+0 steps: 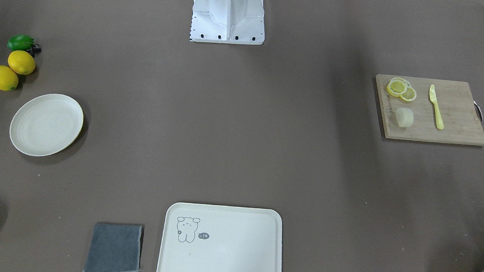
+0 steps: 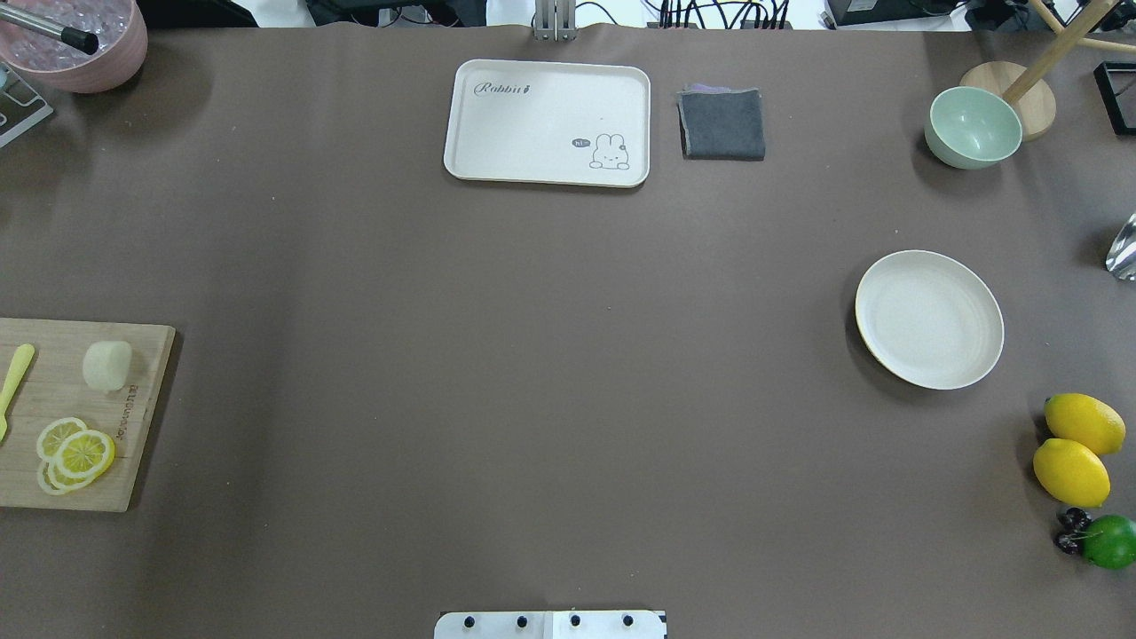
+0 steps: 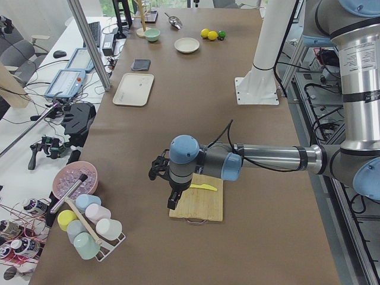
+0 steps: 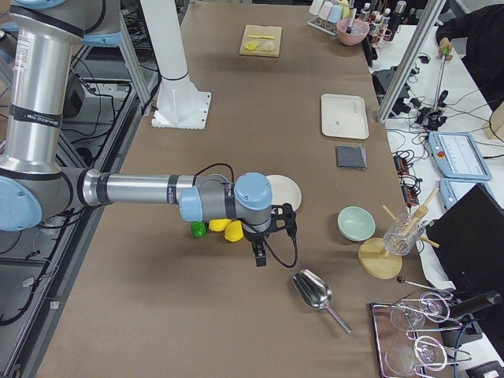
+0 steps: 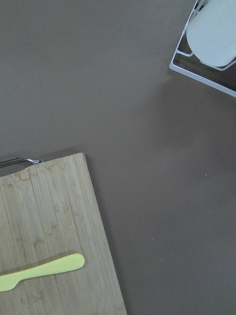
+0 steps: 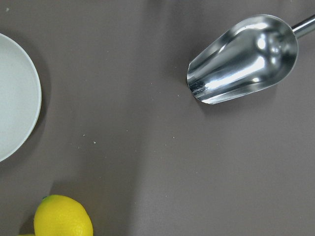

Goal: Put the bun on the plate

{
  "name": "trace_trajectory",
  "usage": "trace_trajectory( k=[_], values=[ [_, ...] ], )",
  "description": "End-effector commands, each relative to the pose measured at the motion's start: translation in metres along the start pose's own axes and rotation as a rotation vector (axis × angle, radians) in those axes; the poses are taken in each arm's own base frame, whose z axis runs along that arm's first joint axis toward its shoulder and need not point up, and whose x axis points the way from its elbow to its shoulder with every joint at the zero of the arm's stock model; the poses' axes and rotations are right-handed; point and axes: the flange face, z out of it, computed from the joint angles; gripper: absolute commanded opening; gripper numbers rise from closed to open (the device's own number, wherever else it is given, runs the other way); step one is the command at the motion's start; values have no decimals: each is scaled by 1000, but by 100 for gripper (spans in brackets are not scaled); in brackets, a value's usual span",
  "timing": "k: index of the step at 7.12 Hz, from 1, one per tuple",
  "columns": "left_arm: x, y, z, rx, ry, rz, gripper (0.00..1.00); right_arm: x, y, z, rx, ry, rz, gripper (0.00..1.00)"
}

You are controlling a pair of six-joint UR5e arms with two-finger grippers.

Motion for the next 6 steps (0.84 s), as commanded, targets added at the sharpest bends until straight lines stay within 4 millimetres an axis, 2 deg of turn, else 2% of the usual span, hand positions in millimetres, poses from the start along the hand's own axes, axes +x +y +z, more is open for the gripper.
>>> trace_trajectory(
  k=[1, 6],
  values=[
    [1, 0, 1, 0, 1, 2, 98, -1, -1, -2, 4, -2, -2, 100],
    [5, -3, -3, 22, 8, 13, 98, -2, 3, 0, 1, -22, 3, 100]
  ],
)
